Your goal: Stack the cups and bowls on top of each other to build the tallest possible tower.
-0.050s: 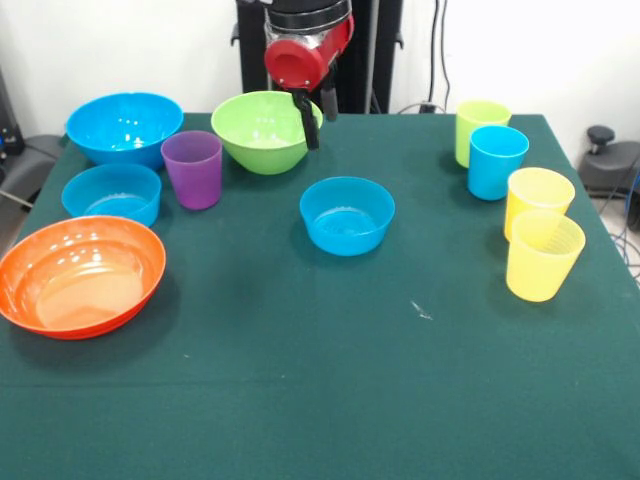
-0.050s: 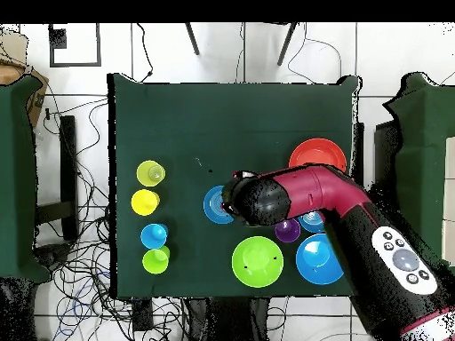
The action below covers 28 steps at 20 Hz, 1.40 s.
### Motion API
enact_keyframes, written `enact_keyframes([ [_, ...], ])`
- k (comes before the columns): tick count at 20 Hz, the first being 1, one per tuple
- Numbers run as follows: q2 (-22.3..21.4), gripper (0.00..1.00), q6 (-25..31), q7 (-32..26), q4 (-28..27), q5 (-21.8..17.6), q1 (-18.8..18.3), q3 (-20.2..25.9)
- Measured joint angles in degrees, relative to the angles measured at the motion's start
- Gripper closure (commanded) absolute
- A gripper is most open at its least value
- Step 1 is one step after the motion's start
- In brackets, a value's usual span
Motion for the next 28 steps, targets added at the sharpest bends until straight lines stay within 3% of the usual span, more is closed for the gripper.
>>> enact_keyframes([
  [9,-1.73,0.00,-13.03,2.12,0.01,-0.06,2.30,-2.45],
  [18,-3.78,0.00,-17.51,4.54,0.00,-0.03,5.09,-6.67],
  [28,-6.36,0.00,-19.96,14.03,-0.67,0.38,11.23,-16.14],
])
